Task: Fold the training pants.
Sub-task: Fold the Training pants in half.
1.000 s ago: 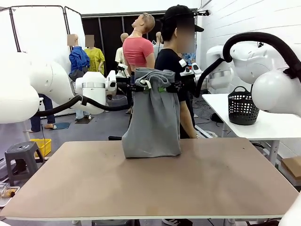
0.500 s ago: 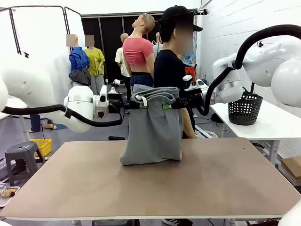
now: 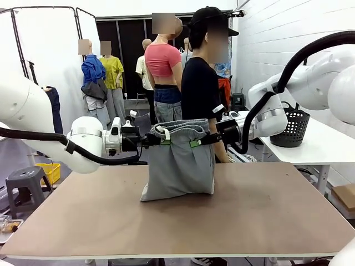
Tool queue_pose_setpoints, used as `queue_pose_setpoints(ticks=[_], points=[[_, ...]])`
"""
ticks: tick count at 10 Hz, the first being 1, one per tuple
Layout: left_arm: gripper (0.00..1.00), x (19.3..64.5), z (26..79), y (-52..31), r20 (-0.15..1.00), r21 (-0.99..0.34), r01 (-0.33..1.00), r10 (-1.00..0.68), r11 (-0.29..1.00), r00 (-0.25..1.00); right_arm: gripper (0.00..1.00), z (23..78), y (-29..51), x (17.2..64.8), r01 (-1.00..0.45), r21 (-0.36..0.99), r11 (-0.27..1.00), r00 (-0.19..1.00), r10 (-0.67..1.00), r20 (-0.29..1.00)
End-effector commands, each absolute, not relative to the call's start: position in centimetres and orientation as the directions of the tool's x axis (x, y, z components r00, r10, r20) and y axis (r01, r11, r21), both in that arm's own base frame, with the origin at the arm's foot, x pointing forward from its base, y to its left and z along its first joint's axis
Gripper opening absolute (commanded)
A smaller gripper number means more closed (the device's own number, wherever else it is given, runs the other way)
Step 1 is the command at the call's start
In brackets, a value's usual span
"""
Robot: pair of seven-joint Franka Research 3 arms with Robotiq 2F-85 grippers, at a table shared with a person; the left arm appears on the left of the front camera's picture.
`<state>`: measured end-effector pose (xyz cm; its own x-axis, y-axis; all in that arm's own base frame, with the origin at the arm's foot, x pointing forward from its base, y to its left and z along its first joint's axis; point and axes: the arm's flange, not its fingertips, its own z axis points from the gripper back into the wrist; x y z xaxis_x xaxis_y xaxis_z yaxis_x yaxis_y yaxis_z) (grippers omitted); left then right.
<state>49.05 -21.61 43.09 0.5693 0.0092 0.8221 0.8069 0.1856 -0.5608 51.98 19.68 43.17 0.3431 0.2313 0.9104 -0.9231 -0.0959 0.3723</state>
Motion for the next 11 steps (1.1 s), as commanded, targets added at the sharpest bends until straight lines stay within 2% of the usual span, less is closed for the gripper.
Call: queue_pose_setpoints(ticks=[1,4,5,8,10,11], points=[[0.00,49.2,42.4,-21.8,0.809,-0.579,0.796,0.004,0.176,0.588,0.00,43.4,19.1,52.7,-0.929,0.360,-0.087,0.333,0.230,0.914],[0.00,48.9,42.6,-21.9,0.816,-0.569,0.802,0.002,0.182,0.578,0.00,43.5,19.5,52.3,-0.927,0.364,-0.092,0.336,0.228,0.914],[0.00,48.0,42.1,-22.0,0.761,-0.636,0.749,-0.013,0.187,0.649,0.00,42.9,19.1,51.5,-0.897,0.432,-0.091,0.401,0.241,0.884],[0.00,46.3,38.7,-20.3,0.509,-0.844,0.495,0.018,0.206,0.861,0.00,38.6,18.2,49.7,-0.791,0.609,-0.053,0.577,0.267,0.772],[0.00,46.2,36.7,-19.4,0.319,-0.931,0.302,0.052,0.204,0.946,0.00,36.0,17.7,49.4,-0.716,0.698,-0.021,0.671,0.255,0.696],[0.00,47.5,35.5,-18.9,0.252,-0.950,0.229,0.087,0.215,0.964,0.00,34.6,17.6,50.3,-0.671,0.742,0.009,0.721,0.241,0.649]])
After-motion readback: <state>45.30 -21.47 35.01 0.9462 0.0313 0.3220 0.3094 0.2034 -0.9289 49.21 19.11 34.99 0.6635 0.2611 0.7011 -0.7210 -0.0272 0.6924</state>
